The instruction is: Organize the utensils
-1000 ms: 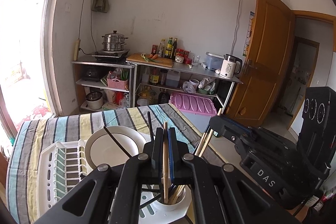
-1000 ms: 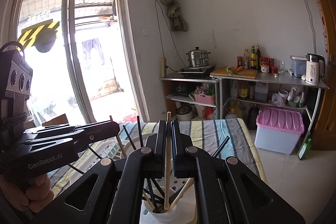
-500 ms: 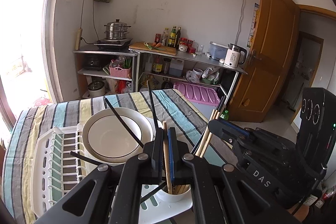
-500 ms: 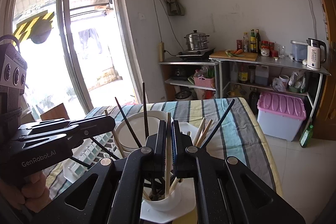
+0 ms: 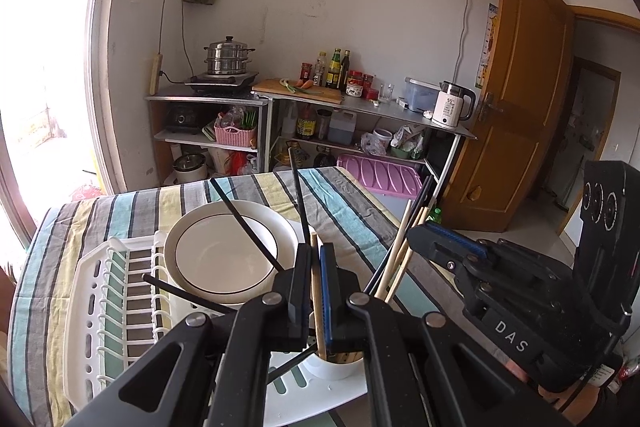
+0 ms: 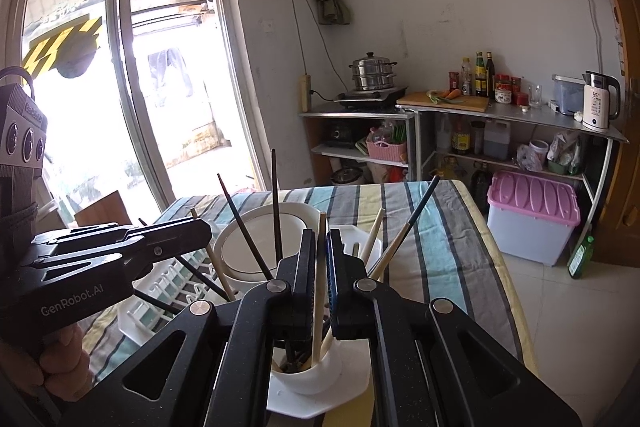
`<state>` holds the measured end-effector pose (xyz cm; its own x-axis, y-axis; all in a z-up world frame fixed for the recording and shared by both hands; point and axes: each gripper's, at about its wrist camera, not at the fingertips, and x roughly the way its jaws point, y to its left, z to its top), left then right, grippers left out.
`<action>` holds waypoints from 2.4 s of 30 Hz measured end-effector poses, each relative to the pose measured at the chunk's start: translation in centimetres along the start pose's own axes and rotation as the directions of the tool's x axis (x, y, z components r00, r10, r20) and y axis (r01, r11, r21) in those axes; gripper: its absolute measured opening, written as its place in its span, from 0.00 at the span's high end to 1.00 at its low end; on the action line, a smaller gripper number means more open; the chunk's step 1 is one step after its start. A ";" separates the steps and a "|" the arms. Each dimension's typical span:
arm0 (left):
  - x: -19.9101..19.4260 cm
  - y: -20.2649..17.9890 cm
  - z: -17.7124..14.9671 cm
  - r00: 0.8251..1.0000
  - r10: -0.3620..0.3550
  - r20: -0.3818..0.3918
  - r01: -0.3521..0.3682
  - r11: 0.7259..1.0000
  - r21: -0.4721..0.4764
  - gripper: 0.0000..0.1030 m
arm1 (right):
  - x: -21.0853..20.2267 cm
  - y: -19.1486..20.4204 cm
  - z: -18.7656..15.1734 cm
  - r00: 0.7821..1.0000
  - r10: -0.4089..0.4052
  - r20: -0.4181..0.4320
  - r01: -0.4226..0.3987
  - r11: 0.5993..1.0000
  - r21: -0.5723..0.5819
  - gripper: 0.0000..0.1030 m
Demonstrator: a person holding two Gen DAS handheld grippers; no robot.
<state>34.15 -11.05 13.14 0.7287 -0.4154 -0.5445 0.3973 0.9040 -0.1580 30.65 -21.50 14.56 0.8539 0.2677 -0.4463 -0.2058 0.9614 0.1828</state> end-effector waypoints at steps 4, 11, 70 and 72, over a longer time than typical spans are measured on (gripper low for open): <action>-1.0 -0.1 -0.2 1.000 0.019 0.007 -0.019 1.000 0.000 0.96 | -0.7 0.3 -0.2 1.000 0.001 0.009 -0.001 1.000 -0.009 0.84; -3.9 -0.7 -1.4 0.999 0.022 0.037 -0.023 1.000 0.020 0.95 | -3.1 0.6 -0.5 1.000 -0.007 0.031 0.007 1.000 -0.019 0.82; -17.7 -1.8 -24.6 0.970 0.245 0.007 -0.244 0.969 -0.047 0.86 | -17.6 6.9 -17.5 0.994 -0.100 -0.037 0.097 0.992 -0.081 0.64; -17.7 -1.8 -24.6 0.969 0.246 0.008 -0.245 0.968 -0.047 0.86 | -17.6 6.8 -17.6 0.994 -0.098 -0.038 0.095 0.992 -0.080 0.64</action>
<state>6.85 -2.86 2.82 0.8084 -0.1811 -0.5601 0.1796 0.9820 -0.0583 5.84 -18.52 8.29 0.8510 0.1743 -0.4955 -0.1614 0.9845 0.0692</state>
